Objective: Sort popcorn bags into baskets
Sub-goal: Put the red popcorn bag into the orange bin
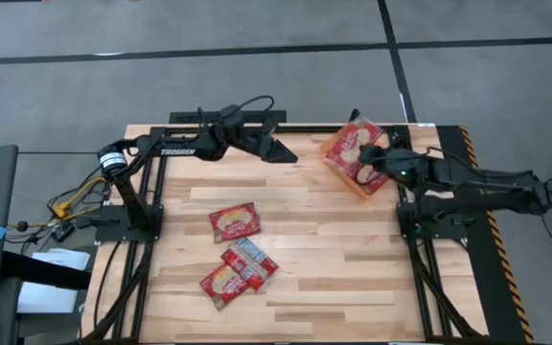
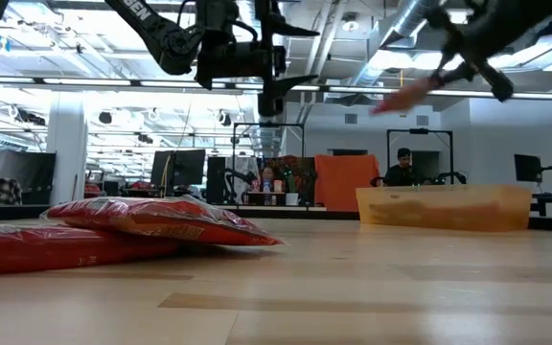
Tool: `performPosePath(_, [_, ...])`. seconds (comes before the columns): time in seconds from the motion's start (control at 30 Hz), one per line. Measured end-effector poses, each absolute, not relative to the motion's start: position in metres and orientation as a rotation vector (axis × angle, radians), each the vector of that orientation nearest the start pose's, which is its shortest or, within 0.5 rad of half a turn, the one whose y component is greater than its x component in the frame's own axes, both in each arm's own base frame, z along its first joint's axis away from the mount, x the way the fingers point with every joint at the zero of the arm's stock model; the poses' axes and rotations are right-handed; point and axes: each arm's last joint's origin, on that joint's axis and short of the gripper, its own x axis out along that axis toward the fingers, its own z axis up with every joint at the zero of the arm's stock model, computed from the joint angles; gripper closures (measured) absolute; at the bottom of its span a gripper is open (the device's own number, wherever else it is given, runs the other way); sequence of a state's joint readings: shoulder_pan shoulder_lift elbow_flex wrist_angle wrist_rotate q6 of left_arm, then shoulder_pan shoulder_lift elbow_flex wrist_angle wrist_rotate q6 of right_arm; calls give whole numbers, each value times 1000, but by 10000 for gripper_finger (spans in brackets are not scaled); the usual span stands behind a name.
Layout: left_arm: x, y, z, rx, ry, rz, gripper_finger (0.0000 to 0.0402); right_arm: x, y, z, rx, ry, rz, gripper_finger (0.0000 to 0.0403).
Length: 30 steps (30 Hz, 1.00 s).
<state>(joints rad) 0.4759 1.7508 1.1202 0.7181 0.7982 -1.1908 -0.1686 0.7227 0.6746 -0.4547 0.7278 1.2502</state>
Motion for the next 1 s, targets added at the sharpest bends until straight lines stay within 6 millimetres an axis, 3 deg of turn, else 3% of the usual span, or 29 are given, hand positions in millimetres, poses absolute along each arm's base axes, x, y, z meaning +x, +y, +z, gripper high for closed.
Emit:
performPosePath(0.37, [357, 154, 274, -1135, 147, -333, 119, 136, -87, 260, 985, 17, -1348, 367])
performPosePath(0.63, [357, 154, 274, -1134, 148, -334, 119, 148, -121, 244, 1029, 92, -1375, 367])
performPosePath(1.0, [357, 154, 274, -1135, 150, -335, 119, 171, -143, 215, 1053, 166, -1413, 364])
